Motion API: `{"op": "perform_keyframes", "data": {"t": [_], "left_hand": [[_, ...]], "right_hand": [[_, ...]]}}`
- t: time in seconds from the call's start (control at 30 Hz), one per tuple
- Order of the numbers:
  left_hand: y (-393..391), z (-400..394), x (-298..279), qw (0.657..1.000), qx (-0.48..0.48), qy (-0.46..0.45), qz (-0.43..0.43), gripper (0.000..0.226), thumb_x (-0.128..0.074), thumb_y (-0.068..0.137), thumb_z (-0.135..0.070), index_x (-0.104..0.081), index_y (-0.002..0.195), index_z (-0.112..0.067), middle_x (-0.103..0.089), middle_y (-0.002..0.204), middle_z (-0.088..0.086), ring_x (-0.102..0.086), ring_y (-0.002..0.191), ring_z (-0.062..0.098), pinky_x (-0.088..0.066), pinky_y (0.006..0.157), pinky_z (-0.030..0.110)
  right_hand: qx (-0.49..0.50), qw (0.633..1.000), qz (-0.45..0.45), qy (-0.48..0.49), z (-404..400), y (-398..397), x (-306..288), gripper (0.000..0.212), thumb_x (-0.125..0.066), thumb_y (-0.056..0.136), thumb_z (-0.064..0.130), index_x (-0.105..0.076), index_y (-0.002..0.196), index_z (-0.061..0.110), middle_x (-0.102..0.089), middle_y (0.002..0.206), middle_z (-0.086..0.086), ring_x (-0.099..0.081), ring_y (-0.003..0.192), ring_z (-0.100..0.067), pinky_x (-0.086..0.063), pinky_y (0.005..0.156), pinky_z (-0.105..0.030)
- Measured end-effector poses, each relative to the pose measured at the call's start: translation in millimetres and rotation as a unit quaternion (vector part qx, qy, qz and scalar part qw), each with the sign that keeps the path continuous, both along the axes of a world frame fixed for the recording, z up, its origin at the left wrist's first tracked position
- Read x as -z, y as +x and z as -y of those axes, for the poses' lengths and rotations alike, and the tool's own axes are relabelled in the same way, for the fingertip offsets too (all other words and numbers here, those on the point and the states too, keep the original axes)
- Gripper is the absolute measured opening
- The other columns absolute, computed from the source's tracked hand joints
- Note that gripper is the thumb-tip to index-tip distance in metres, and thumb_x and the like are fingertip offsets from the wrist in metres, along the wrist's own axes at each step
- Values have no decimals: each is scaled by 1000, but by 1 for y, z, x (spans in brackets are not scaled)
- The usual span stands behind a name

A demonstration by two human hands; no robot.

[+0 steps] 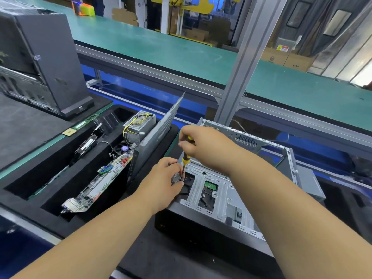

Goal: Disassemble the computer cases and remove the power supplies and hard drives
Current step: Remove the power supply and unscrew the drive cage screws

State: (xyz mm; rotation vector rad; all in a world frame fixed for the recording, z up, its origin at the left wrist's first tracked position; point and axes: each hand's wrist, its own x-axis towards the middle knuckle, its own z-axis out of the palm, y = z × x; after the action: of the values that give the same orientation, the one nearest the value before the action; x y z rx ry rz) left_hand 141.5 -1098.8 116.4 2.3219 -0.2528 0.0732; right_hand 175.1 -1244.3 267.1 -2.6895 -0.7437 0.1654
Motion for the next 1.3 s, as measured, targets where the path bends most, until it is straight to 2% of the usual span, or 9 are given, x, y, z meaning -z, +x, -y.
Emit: {"op": "perform_keyframes", "data": {"t": [0.17, 0.23, 0.33, 0.53, 0.7, 0.77, 0.93, 1.03, 1.3], "left_hand": [[-2, 0, -1, 1000, 5, -20, -2, 16, -67, 88, -26, -60, 94, -39, -39, 118, -26, -50, 109, 7, -49, 93, 40], [-2, 0, 0, 1000, 3, -22, -5, 16, -67, 87, -26, -60, 94, -39, -39, 120, -26, -50, 109, 8, -49, 94, 40], [-2, -1, -1, 1000, 1, -20, -14, 16, -67, 87, -27, -60, 94, -40, -38, 122, -26, -52, 107, 8, -49, 93, 40], [-2, 0, -2, 999, 0, -27, -21, 17, -67, 87, -25, -60, 93, -39, -37, 121, -28, -54, 102, 8, -51, 90, 39], [-3, 0, -2, 999, -2, -33, -17, 18, -67, 87, -23, -61, 92, -39, -38, 120, -28, -51, 108, 6, -49, 91, 39], [-3, 0, -2, 999, -1, -32, -17, 18, -68, 87, -23, -61, 92, -39, -38, 119, -29, -49, 112, 5, -49, 93, 39], [-2, 0, -3, 999, -1, -34, -27, 18, -68, 87, -23, -62, 93, -39, -39, 125, -24, -48, 115, 7, -46, 97, 40], [-2, 0, -3, 999, -1, -34, -33, 18, -68, 87, -23, -62, 93, -39, -40, 126, -24, -48, 116, 7, -46, 98, 41], [-1, -1, -3, 997, 4, -54, -46, 19, -69, 87, -22, -62, 91, -39, -38, 125, -24, -50, 116, 8, -49, 95, 37]], "right_hand": [[-1, 998, -55, 32, 6, 0, -4, 14, -50, 90, 18, -58, 99, 26, -64, 78, 10, -52, 60, 4, -33, 55, -25], [8, 1000, -11, 15, 8, -1, -2, 9, -52, 92, 34, -57, 93, 27, -59, 74, 10, -51, 62, -1, -34, 58, -28], [25, 996, 63, -48, 5, -3, 1, 35, -41, 95, 61, -54, 86, 30, -57, 71, 9, -51, 68, -5, -37, 57, -29], [12, 1000, 13, -19, 6, -1, -1, 10, -52, 98, 32, -51, 103, 24, -56, 74, 9, -50, 67, -9, -37, 56, -29], [10, 1000, 10, 16, 8, -2, -7, 10, -60, 84, 21, -55, 92, 23, -54, 85, 8, -52, 74, -14, -38, 59, -29], [8, 1000, 9, 2, 8, -3, -5, 6, -60, 86, 27, -56, 90, 23, -55, 88, 7, -54, 79, -15, -41, 62, -30], [23, 993, 84, -76, 9, -4, -2, 39, -42, 97, 60, -56, 89, 24, -59, 69, 11, -52, 68, -7, -39, 56, -30], [22, 996, 61, -53, 9, -2, -3, 29, -48, 99, 50, -57, 90, 24, -54, 63, 12, -47, 64, -6, -31, 54, -28], [43, 999, 18, 23, 12, -8, 0, 9, -58, 90, 25, -55, 99, 25, -58, 88, 9, -54, 77, -10, -46, 65, -31]]}}
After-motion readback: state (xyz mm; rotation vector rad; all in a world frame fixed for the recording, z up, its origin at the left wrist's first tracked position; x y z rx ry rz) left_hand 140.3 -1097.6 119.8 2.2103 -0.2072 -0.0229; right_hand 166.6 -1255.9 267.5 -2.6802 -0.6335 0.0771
